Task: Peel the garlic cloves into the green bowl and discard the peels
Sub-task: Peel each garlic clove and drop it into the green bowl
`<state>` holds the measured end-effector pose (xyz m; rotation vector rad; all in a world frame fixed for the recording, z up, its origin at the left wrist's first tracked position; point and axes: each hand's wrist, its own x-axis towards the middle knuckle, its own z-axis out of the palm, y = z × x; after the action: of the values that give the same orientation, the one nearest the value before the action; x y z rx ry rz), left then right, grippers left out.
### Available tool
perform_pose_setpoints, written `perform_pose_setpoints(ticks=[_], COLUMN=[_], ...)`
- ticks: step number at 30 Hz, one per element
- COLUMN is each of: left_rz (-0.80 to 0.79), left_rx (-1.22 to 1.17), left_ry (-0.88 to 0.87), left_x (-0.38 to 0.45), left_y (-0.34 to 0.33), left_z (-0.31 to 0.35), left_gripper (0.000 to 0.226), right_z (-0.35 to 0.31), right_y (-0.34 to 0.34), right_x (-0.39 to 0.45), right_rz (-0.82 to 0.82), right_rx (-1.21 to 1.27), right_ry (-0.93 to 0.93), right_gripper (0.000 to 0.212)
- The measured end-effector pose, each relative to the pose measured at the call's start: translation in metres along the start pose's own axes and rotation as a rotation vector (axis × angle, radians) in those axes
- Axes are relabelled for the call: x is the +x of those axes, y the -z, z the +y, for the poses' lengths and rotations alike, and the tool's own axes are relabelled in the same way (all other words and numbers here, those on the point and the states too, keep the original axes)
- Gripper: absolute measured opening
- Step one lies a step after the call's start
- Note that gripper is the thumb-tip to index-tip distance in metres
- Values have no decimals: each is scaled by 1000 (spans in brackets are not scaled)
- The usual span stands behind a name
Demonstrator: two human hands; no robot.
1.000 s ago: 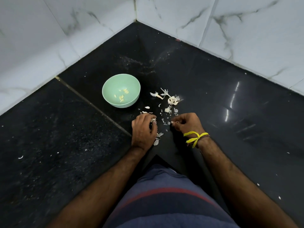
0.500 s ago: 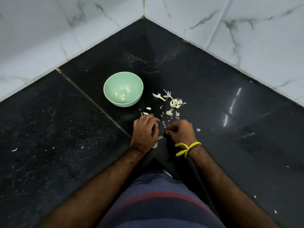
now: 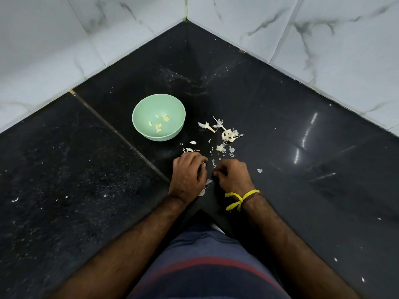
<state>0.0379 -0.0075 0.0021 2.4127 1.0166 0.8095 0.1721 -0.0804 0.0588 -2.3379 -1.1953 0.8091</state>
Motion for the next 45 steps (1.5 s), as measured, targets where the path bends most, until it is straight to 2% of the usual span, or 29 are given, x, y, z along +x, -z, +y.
perform_pose_setpoints(ticks=[9, 17, 23, 31, 38, 43, 45], left_rz=[-6, -11, -7, -16, -72, -49, -54], left_rx=[6, 4, -1, 34, 75, 66, 57], left_ry=[28, 62, 58, -30, -69, -62, -49], left_x=[0, 0, -1, -2, -1, -6, -14], left_y=[-1, -2, -3, -4, -1, 6, 8], left_z=[-2, -3, -3, -4, 1, 5, 5], left_gripper=[17, 16, 15, 16, 26, 28, 28], right_z=[-5, -12, -17, -20, -25, -17, -12], right_y=[-3, -3, -3, -9, -12, -6, -6], right_x=[1, -2, 2, -3, -11, -14, -16], right_rz=[-14, -37, -49, -6, 33, 15, 31], right_rx=[-30, -73, -89, -252, -335, -229, -206], right_ry=[-80, -109, -151, -56, 57, 39, 20], right_gripper=[1, 26, 10, 12, 14, 2, 10])
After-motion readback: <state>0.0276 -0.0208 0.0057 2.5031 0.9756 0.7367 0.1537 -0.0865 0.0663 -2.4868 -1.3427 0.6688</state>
